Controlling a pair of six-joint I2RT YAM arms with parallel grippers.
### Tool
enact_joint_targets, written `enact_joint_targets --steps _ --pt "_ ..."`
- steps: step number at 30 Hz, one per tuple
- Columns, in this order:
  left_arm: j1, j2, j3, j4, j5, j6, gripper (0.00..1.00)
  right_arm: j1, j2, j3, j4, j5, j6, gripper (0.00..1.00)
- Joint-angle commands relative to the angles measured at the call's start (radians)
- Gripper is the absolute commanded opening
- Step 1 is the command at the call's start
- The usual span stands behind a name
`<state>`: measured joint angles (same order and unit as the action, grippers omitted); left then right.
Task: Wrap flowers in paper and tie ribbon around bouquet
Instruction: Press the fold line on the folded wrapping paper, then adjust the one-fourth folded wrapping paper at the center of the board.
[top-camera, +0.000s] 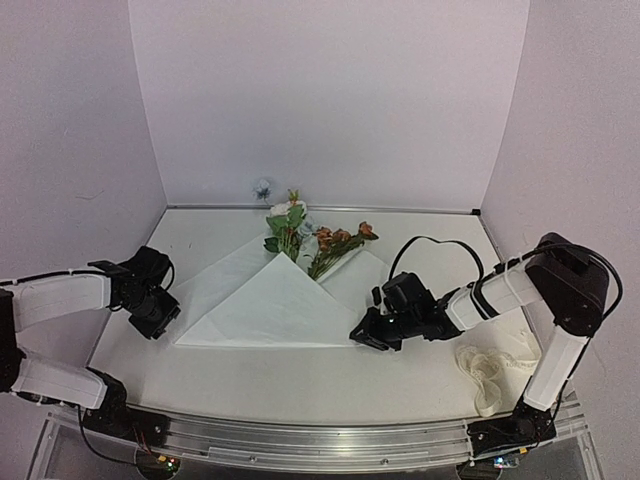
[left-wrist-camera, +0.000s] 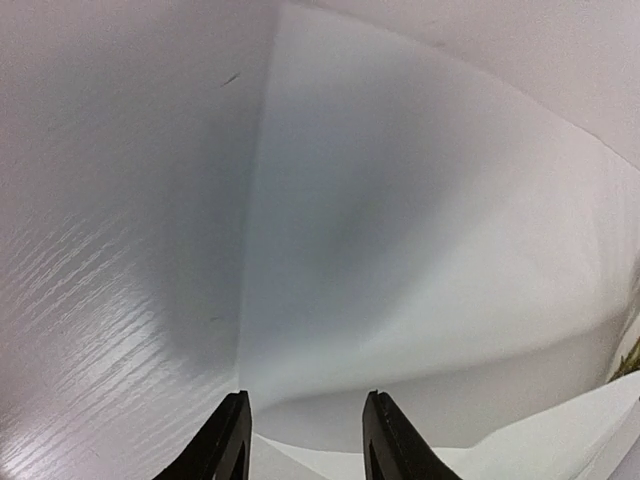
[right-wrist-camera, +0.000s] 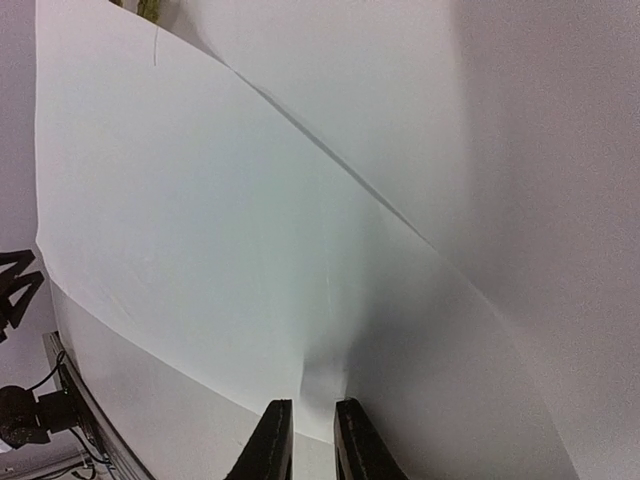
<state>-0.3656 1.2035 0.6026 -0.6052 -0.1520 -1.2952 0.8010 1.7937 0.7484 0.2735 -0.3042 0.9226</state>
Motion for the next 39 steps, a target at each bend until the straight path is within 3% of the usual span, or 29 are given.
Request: enact_joint_targets --steps 1,3,7,10,13,19,25,32,39 --pt "-0.073 0.029 0.187 -0.003 -0.002 0.191 0.41 -0.015 -0.027 0.005 -0.22 0.057 -0.001 0.2" --pt "-0.146 0.09 0.248 0.043 0.045 0.253 0.41 -0.014 -0.062 0.01 -0.245 0.057 -0.002 0.23" --pt "-0.267 0.253 0.356 0.098 0.11 0.35 0.4 -0.016 -0.179 -0.033 -0.272 0.089 0.02 0.39" --pt "-0.329 0.342 0.417 0.163 0.203 0.425 0.39 -0.015 -0.265 -0.101 -0.272 0.135 0.057 0.53" --pt "-0.37 0.414 0.456 0.21 0.259 0.479 0.38 -0.014 -0.337 -0.163 -0.272 0.197 0.097 0.58" --pt "-0.394 0.503 0.485 0.259 0.341 0.552 0.37 -0.012 -0.385 -0.265 -0.243 0.304 0.171 0.59" --pt "-0.394 0.547 0.487 0.279 0.369 0.572 0.36 -0.011 -0.327 -0.282 -0.131 0.356 0.196 0.58" --pt "-0.394 0.585 0.489 0.299 0.376 0.566 0.36 -0.012 -0.226 -0.297 0.004 0.382 0.261 0.46" --pt "-0.394 0.615 0.494 0.297 0.378 0.563 0.36 -0.011 -0.25 -0.339 0.026 0.431 0.262 0.37"
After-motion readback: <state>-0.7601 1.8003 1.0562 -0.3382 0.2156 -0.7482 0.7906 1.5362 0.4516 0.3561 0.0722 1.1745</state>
